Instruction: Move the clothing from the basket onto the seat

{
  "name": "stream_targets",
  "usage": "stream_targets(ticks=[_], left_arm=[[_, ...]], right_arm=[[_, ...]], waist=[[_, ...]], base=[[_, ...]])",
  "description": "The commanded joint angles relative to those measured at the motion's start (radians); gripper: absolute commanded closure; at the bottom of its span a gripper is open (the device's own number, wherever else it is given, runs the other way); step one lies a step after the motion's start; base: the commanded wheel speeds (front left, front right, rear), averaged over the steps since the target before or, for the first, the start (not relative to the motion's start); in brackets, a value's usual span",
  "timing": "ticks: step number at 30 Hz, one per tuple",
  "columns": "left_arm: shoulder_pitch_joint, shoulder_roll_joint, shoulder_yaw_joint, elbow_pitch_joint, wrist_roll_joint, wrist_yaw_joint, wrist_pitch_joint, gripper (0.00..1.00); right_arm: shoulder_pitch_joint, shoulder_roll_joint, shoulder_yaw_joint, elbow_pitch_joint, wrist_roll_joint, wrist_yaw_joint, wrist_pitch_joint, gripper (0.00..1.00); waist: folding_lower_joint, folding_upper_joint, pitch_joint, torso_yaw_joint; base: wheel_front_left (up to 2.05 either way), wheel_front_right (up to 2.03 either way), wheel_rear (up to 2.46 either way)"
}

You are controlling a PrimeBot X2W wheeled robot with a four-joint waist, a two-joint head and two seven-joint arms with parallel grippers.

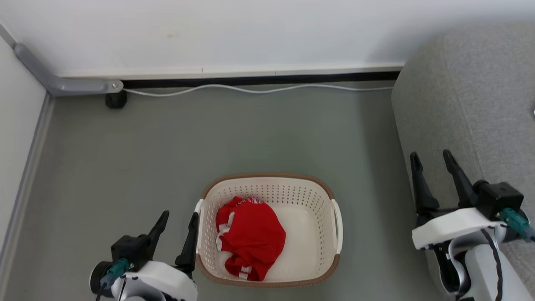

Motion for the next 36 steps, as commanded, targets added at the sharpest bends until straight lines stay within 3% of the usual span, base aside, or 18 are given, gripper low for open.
stream_targets(ticks=[1, 20, 28, 31, 36], left_arm=[[-0.059, 0.007, 0.012, -0.001, -0.012, 0.005, -0.006, 0.0], [-0.375, 0.007, -0.182, 0.211, -0.101, 0.017, -0.006, 0.0], [-0.547, 0.007, -0.36, 0.378, -0.173, 0.01, -0.006, 0.0], [-0.604, 0.007, -0.402, 0.432, -0.201, 0.026, -0.006, 0.0], [-0.697, 0.007, -0.443, 0.514, -0.214, 0.099, -0.006, 0.0]], right_arm=[[-0.047, -0.008, 0.024, -0.041, -0.009, 0.001, -0.013, 0.0], [-0.316, -0.025, 0.065, -0.135, -0.041, 0.001, -0.013, 0.0], [-0.386, -0.027, 0.079, -0.154, -0.05, 0.001, -0.013, 0.0], [-0.4, -0.022, 0.087, -0.164, -0.053, 0.001, -0.013, 0.0], [-0.418, -0.011, 0.091, -0.178, -0.054, 0.001, -0.013, 0.0]], waist=[[0.0, 0.0, 0.087, -0.001], [0.0, 0.0, 0.48, -0.04], [0.0, 0.0, 0.612, -0.063], [0.0, 0.0, 0.643, -0.074], [0.0, 0.0, 0.681, -0.088]], base=[[0.0, 0.0, 0.0], [0.0, 0.0, 0.0], [0.0, 0.0, 0.0], [0.0, 0.0, 0.0], [0.0, 0.0, 0.0]])
